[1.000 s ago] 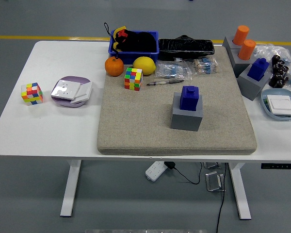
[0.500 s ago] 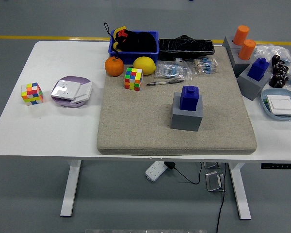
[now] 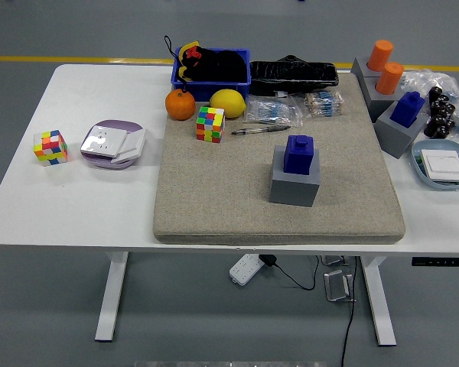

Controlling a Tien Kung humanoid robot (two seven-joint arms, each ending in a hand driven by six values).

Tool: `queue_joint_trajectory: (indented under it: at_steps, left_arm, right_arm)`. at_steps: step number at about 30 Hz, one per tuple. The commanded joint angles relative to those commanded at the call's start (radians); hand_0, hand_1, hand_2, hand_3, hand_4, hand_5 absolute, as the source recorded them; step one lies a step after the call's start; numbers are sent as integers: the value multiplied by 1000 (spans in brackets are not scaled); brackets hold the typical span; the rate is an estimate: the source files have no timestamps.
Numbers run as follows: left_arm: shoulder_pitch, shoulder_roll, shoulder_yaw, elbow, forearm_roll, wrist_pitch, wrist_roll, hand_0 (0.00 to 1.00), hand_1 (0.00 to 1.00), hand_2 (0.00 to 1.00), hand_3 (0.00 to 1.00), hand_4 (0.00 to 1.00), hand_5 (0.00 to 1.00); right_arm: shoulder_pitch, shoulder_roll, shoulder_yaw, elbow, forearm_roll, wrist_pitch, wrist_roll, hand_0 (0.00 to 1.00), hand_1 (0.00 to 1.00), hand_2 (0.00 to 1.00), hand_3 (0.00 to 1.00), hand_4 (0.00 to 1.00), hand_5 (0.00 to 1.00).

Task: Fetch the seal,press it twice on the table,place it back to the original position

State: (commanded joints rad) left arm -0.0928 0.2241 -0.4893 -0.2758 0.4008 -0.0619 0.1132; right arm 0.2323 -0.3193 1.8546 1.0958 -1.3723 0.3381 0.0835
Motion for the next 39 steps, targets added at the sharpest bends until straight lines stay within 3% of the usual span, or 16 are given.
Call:
queue_joint_trajectory:
  at_steps: [39]
  left_arm:
    - [-2,13,19,-2,-7,-2,0,808,814,789,841,785,396]
  right_arm:
    - [7,-6,-22,-8,-4,1,7,858,751,701,662,802,261]
